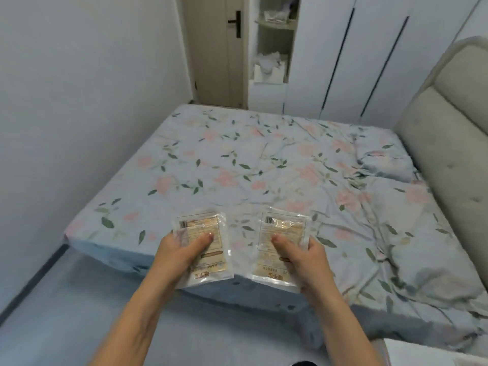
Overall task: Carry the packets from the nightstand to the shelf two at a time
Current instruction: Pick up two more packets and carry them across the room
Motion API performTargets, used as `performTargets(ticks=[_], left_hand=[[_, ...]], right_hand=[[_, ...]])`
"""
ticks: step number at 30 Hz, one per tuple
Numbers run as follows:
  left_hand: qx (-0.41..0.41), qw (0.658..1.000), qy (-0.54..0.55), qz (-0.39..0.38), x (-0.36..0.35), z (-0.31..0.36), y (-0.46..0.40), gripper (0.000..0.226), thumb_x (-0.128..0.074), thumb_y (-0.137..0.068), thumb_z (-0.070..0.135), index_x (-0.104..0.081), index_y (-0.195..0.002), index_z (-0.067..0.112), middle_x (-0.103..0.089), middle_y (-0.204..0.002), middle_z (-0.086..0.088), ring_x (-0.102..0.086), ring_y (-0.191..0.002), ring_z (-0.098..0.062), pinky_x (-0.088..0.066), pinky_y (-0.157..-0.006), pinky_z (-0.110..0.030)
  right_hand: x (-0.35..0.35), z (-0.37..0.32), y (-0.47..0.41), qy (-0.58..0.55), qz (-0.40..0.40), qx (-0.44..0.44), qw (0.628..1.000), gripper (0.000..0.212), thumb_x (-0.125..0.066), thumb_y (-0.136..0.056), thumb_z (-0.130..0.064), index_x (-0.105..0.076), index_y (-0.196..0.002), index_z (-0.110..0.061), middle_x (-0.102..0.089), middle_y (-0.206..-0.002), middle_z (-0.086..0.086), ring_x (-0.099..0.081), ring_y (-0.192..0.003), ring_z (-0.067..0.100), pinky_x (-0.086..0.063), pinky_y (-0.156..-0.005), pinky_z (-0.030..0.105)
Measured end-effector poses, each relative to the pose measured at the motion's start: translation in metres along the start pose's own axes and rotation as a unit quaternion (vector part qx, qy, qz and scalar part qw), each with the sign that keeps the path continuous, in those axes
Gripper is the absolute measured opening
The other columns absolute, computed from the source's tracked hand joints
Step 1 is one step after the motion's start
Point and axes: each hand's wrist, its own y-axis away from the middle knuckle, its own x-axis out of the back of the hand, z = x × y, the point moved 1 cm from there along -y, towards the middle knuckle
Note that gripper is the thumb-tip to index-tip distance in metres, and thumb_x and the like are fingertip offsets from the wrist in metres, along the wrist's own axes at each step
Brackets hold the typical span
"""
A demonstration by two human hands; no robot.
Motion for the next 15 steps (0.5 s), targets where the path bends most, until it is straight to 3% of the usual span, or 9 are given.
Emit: performTargets(ticks=[5,12,15], left_hand=[[-0.02,0.988,0.045,0.145,0.126,0.006,0.027,0.013,-0.07,-0.084,0.009,-0.069,-0.097,0.011,-0.077,-0.084,-0.002,-0.074,-0.075,-0.017,-0.058,-0.058,-0.023],[0.0,0.956,0.079,0.282,0.243,-0.004,0.025,0.015,-0.072,-0.082,0.015,-0.072,-0.097,0.014,-0.077,-0.087,-0.004,-0.075,-0.08,-0.02,-0.059,-0.066,-0.029],[0.005,0.946,0.086,0.312,0.284,-0.002,0.002,0.017,-0.073,-0.082,0.014,-0.07,-0.099,0.014,-0.077,-0.087,-0.002,-0.074,-0.078,-0.017,-0.058,-0.06,-0.023]], right_hand=[[-0.128,0.002,-0.006,0.048,-0.111,-0.021,0.992,0.014,-0.073,-0.082,-0.011,-0.071,-0.095,-0.013,-0.078,-0.087,0.005,-0.075,-0.078,0.022,-0.06,-0.066,0.037],[-0.266,0.012,-0.043,0.097,-0.211,-0.031,0.972,0.01,-0.073,-0.082,-0.011,-0.071,-0.092,-0.012,-0.077,-0.08,0.004,-0.075,-0.072,0.022,-0.059,-0.059,0.033],[-0.322,0.016,-0.072,0.101,-0.234,-0.039,0.966,0.015,-0.074,-0.081,-0.01,-0.071,-0.096,-0.009,-0.077,-0.085,0.009,-0.075,-0.076,0.027,-0.059,-0.061,0.034]])
